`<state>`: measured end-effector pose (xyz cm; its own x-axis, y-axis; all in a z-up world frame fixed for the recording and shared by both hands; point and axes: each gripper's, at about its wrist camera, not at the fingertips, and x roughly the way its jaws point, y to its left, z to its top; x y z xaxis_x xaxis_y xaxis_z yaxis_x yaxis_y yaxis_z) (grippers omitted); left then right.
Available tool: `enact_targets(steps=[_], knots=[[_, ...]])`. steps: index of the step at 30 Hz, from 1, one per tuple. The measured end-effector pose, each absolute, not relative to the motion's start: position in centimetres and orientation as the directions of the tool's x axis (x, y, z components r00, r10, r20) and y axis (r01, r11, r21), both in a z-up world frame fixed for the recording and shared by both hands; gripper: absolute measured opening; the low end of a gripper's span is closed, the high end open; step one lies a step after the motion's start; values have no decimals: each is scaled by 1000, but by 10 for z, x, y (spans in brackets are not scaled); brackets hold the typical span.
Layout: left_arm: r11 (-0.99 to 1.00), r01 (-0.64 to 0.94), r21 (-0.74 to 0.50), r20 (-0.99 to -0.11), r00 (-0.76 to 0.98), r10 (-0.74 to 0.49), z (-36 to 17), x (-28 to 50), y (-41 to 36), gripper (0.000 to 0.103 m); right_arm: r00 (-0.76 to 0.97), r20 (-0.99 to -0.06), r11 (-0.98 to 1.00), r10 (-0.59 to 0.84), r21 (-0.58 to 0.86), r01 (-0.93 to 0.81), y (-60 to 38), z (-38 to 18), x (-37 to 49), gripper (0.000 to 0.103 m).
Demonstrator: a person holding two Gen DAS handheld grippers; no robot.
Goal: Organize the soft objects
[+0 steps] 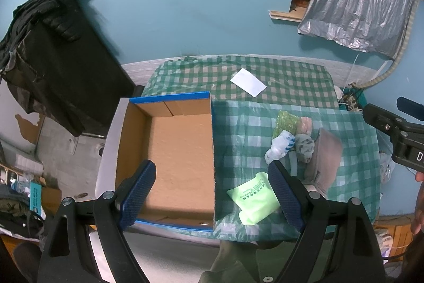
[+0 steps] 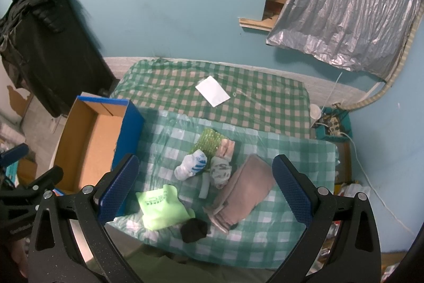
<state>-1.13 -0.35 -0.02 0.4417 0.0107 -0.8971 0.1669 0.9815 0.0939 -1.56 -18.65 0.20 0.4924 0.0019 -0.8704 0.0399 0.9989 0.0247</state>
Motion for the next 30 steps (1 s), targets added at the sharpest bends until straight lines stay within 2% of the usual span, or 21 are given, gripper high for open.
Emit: enact_targets(steps=[30], knots=[[979,186,83,-903,429,-5,-2,-10,-10,88,484,-875,999,1,26,45,-189,-3,-20,100]])
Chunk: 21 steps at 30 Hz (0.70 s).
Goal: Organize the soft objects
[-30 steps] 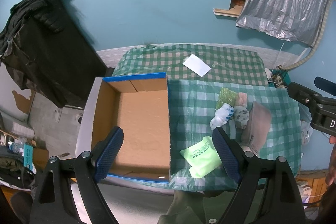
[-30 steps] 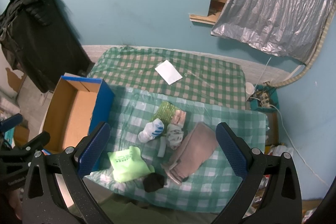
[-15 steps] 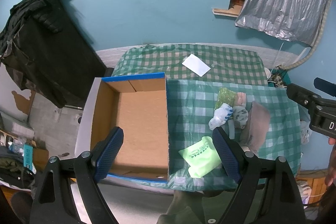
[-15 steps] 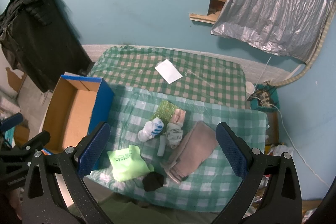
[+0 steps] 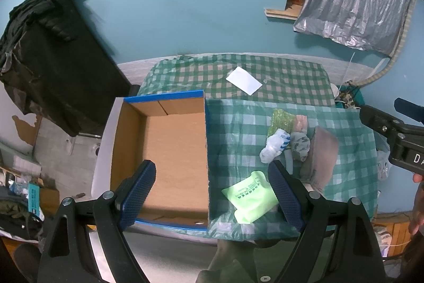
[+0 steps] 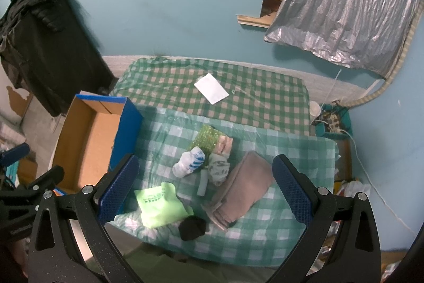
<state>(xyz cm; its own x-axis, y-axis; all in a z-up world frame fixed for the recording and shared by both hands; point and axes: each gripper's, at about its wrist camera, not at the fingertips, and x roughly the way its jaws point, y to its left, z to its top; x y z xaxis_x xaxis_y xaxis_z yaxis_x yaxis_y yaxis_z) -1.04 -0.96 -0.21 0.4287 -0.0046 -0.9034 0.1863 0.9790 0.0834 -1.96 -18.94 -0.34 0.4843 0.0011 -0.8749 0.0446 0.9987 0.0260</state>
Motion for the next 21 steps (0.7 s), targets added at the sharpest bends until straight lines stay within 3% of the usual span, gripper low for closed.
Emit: enact_targets(steps=[21], knots=[[971,230,64,-931,363,-25,-31,-4,-21,88,436,-900,996,23,59,68,-207,-27,-25,100]])
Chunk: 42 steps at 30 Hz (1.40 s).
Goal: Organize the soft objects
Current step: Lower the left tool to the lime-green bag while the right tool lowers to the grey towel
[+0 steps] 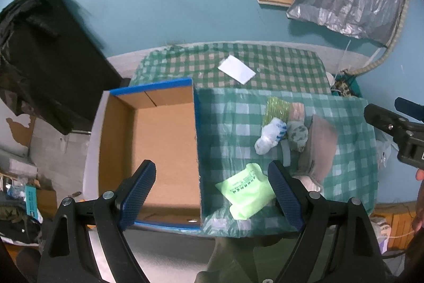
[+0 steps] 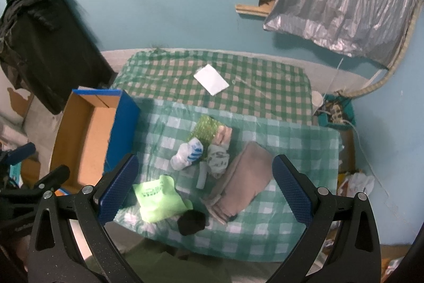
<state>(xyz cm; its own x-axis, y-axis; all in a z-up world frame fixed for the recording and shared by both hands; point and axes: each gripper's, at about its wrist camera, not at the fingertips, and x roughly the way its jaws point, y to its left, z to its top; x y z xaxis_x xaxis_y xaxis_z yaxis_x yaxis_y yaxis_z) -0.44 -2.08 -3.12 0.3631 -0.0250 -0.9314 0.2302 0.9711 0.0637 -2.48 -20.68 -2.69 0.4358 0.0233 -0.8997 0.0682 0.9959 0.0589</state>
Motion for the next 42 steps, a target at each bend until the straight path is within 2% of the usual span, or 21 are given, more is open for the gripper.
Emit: enact_targets(steps=[13,21,31,40,42], knots=[[958,286,34,-975,221,-32,-101,-3,-32,88,288,-958,982,11,64,177,-253,-86,-24,100],[941,336,30,-990,142,-19,-145,-11,-48,88,214,-975,964,57,109,241,-271,-131,-24,100],[905,422,48,-997,74,18,-203,-26,-73,88,152,-986,966,61,96,238,-270,-184,-21,100],[900,437,-3,-1000,5,-5,-239,-33,-73,88,113,-992,969,48,74,238,-266,-220,-17,100],[900,436,20,-1000,-6,25,-247,-34,-73,88,104,-994,970,44,67,233,-265,-226,-16,100]])
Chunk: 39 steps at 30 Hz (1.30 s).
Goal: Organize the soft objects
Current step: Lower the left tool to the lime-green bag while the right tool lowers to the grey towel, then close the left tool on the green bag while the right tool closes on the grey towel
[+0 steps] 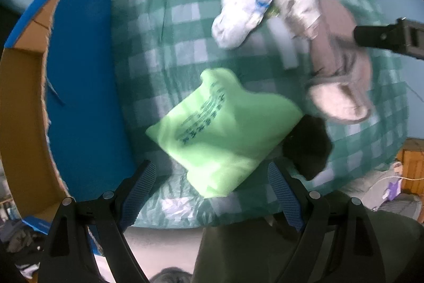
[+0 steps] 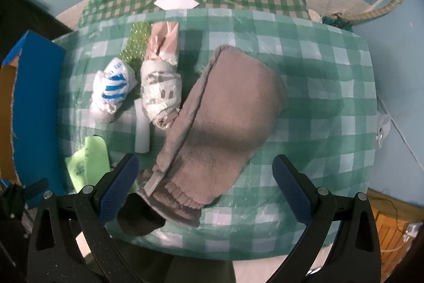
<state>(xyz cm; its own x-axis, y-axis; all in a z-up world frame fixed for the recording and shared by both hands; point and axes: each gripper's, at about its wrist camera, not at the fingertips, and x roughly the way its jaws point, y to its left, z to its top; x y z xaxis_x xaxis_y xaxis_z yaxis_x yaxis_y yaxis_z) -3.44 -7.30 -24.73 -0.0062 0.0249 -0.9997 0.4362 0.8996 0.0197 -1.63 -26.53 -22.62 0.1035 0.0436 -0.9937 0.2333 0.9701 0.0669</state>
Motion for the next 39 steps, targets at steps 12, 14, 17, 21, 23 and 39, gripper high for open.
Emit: enact_targets(steps=[12,14,17,21,23,39], knots=[[869,487,86,-996,14,91,-285,-41,-75,88,65,-997,966,29,44,255,-264,-258,-13,100],[874,479,88,-995,8,95,-291,-40,-72,88,58,-998,967,19,33,253,-262,-263,-11,100],[878,471,80,-996,-1,91,-302,-42,-65,88,38,-999,968,7,16,252,-260,-274,-10,100],[892,450,31,-998,-28,48,-302,-47,-57,71,30,-1000,966,3,11,258,-259,-282,-12,97],[900,436,3,-999,-36,21,-300,-48,-53,58,39,-999,967,7,16,255,-257,-282,-12,94],[907,406,-114,-991,13,-130,-244,-21,-24,8,125,-986,962,112,139,234,-271,-264,-32,28]])
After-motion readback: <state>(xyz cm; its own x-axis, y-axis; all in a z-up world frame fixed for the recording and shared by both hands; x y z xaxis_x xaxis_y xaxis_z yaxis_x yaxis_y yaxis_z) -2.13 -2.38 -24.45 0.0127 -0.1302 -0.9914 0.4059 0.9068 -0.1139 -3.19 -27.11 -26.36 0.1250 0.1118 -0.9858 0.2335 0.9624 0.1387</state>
